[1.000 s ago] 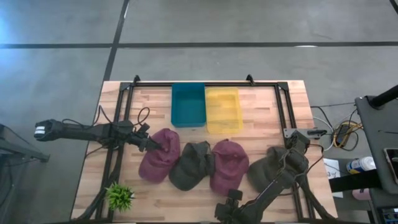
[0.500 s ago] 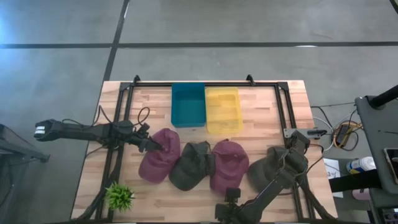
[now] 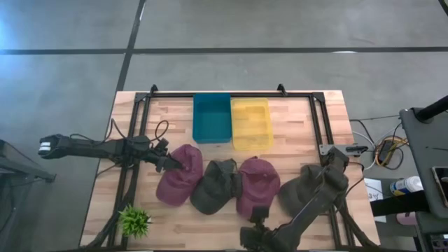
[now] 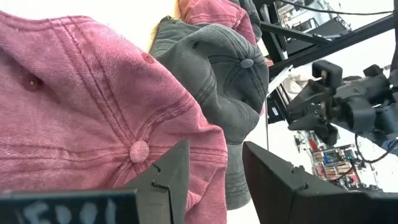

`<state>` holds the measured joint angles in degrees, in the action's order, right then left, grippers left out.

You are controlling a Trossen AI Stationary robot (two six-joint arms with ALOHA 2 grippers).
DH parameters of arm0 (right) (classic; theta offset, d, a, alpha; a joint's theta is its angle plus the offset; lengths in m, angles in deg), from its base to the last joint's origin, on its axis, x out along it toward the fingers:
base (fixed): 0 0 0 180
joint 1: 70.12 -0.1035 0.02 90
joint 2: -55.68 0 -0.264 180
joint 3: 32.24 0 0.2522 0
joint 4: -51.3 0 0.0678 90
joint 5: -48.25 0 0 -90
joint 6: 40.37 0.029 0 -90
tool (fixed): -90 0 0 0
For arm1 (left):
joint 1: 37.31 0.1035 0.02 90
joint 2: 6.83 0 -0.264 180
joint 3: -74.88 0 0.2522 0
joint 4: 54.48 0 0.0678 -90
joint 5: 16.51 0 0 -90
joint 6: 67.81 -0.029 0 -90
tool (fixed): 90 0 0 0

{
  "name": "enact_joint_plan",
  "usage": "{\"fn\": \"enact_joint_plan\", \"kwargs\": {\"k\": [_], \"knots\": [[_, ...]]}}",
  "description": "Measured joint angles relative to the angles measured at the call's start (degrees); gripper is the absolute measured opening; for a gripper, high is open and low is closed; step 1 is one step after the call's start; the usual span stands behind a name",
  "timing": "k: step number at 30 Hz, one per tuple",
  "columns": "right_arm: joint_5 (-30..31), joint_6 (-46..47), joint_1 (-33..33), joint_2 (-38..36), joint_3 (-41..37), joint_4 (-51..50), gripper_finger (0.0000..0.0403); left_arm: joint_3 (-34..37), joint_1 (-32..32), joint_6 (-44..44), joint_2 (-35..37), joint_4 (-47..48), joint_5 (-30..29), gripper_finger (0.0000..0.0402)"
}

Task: Pick & Place hat
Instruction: Put the right red cap into the yellow bin

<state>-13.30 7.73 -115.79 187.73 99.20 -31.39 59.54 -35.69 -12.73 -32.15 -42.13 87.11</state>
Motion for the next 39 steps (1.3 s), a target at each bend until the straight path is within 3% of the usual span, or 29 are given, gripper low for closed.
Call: {"fn": "enact_joint_plan", "kwargs": {"k": [3, 8, 18, 25, 33, 39], "knots": [[0.66, -0.99, -0.12, 1.40, -0.16, -0.24, 0.0247, -0.01, 0.01, 0.02, 0.00, 0.00, 0.01, 0.0142], [9.15, -1.83, 0.34, 2.62, -0.16, -1.02, 0.0243, 0.00, 0.00, 0.28, 0.00, -0.02, 0.01, 0.0142], [10.28, -1.55, 0.67, 6.09, -0.32, -4.05, 0.0232, -0.02, 0.00, -1.31, 0.00, -0.01, 0.01, 0.0142], [12.23, 9.17, 0.72, 7.39, -0.47, -15.96, 0.0232, -0.02, -0.01, -1.38, 0.00, 0.00, 0.01, 0.0142], [12.11, 11.85, 0.67, 7.72, -1.20, -16.29, 0.0233, -0.02, -0.01, -1.37, 0.00, -0.04, 0.01, 0.0142], [12.05, 13.71, 0.54, 7.72, -6.94, -16.22, 0.0232, -0.02, 0.01, -2.11, 0.00, -0.04, 0.01, 0.0142]]}}
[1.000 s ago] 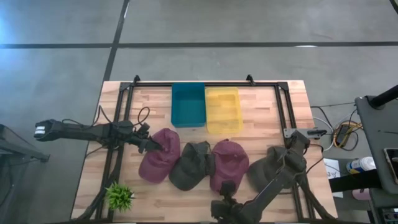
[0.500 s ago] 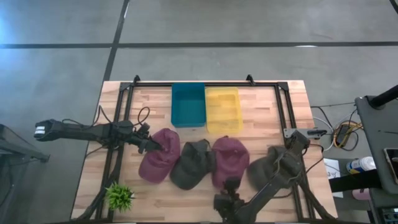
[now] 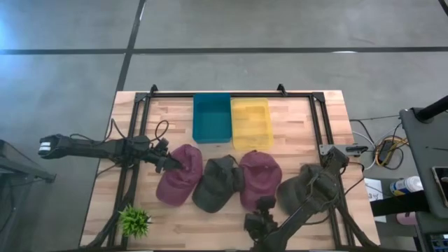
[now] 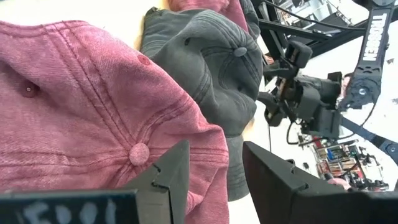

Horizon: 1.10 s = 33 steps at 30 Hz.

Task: Pick & Place hat
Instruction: Put the right red cap into the yellow bin

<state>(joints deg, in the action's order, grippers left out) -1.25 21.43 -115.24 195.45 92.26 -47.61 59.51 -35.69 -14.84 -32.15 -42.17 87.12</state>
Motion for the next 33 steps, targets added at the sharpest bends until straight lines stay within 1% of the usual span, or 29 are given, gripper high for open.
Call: {"fn": "enact_joint_plan", "kwargs": {"k": [7, 11, 15, 18, 19, 21, 24, 27, 30, 31, 33], "knots": [[1.02, -0.74, 0.17, -0.08, -3.88, -0.39, 0.0230, 0.00, -0.01, -0.40, 0.00, -0.26, 0.00, 0.0142], [4.53, -0.27, 0.36, -0.10, -4.75, -0.27, 0.0230, 0.00, -0.02, -0.17, 0.00, -0.37, -0.02, 0.0142], [6.04, 2.84, 0.79, -0.15, -5.94, -0.63, 0.0222, 0.00, 0.00, -0.14, 0.00, -0.50, -0.02, 0.0142], [7.40, 8.01, 1.28, 0.13, -6.18, -4.30, 0.0209, 0.00, -0.02, -0.06, 0.00, -1.03, -0.02, 0.0142], [7.87, 9.60, 1.51, 0.19, -6.28, -4.90, 0.0202, 0.00, 0.00, 0.02, 0.00, -1.32, -0.04, 0.0142], [8.75, 9.86, 1.84, -0.05, -6.90, -4.71, 0.0184, 0.00, -0.01, 0.67, 0.00, -1.92, -0.13, 0.0142], [9.37, 11.64, 2.57, -0.60, -6.59, -4.88, 0.0148, 0.00, -0.01, 1.34, 0.00, -3.20, -1.11, 0.0142], [9.37, 12.89, 2.99, -1.63, -5.93, -5.16, 0.0098, 0.00, -0.02, 1.65, 0.00, -5.70, -1.73, 0.0142], [9.39, 14.59, 2.97, -3.68, -5.39, -5.53, 0.0038, -0.02, -0.02, 3.10, 0.00, -8.38, -2.07, 0.0142], [9.28, 15.53, 2.97, -4.61, -5.26, -5.54, 0.0025, -0.02, -0.02, 3.51, 0.00, -9.27, -2.18, 0.0142], [8.96, 18.67, 3.07, -7.27, -5.20, -5.26, 0.0020, -0.02, -0.02, 4.12, 0.00, -11.76, -2.71, 0.0142]]}}
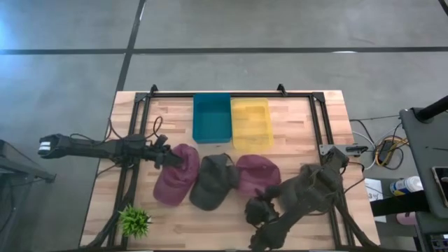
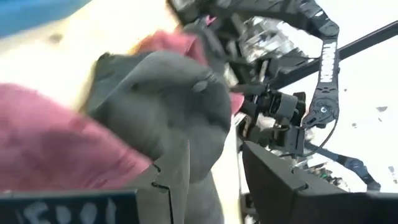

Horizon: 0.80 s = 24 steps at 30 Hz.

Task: Pick & Place hat
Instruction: Put the right red cap into the yellow bin

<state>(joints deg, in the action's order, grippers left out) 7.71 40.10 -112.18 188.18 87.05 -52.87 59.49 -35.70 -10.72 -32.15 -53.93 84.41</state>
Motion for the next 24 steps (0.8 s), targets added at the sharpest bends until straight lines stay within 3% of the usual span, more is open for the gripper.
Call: {"fn": "enact_joint_plan", "kwargs": {"k": [5, 14, 20, 24], "knots": [[0.37, 6.54, 1.36, -11.11, -0.82, 0.71, 0.0014, -2.12, 0.00, -0.29, 0.00, -3.87, -2.55, 0.0142], [2.61, 10.36, 7.62, -37.64, -5.24, 0.45, 0.0014, -12.23, 0.00, -11.23, -2.78, -4.15, -4.22, 0.0142], [3.49, 14.89, 12.78, -53.31, -8.72, 0.73, 0.0013, -21.51, 0.00, -20.94, -10.02, -3.76, -4.30, 0.0142], [-1.04, 13.45, 16.86, -60.32, -12.05, 6.39, 0.0013, -30.31, 0.00, -27.89, -17.99, -3.98, -3.79, 0.0142]]}}
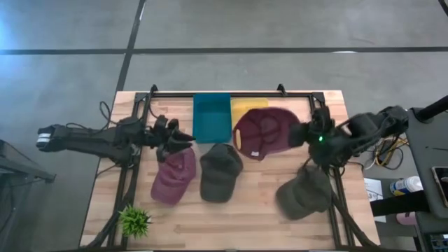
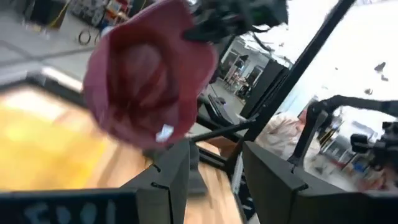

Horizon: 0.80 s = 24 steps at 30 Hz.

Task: Pick & Place hat
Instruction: Put the right red cap into the yellow bin

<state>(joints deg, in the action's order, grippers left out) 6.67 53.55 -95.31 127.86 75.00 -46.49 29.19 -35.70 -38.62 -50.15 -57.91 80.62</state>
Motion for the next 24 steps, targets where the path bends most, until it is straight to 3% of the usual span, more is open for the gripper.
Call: {"fn": "enact_joint_plan", "kwargs": {"k": [6, 9, 14, 21, 24], "knots": [[-3.69, -9.52, 3.96, -0.08, -7.16, 16.61, 0.0013, -15.21, -0.01, -10.00, -17.21, 1.46, 4.94, 0.0142], [-4.04, -10.06, 5.15, 1.93, -8.07, 17.30, 0.0013, -23.28, 0.00, -14.37, -25.46, 11.25, 5.02, 0.0142], [-5.17, -8.21, 5.16, 5.28, -8.55, 19.80, 0.0013, -34.53, -0.14, -19.24, -35.93, 26.62, -0.76, 0.0142], [-5.36, -10.15, 5.21, 8.68, -8.54, 29.41, 0.0013, -42.35, -1.87, -25.68, -43.90, 27.21, -4.94, 0.0142], [-5.37, -11.41, 5.18, 9.06, -8.56, 33.06, 0.0013, -43.38, -2.57, -29.54, -46.09, 26.90, -9.91, 0.0142]]}}
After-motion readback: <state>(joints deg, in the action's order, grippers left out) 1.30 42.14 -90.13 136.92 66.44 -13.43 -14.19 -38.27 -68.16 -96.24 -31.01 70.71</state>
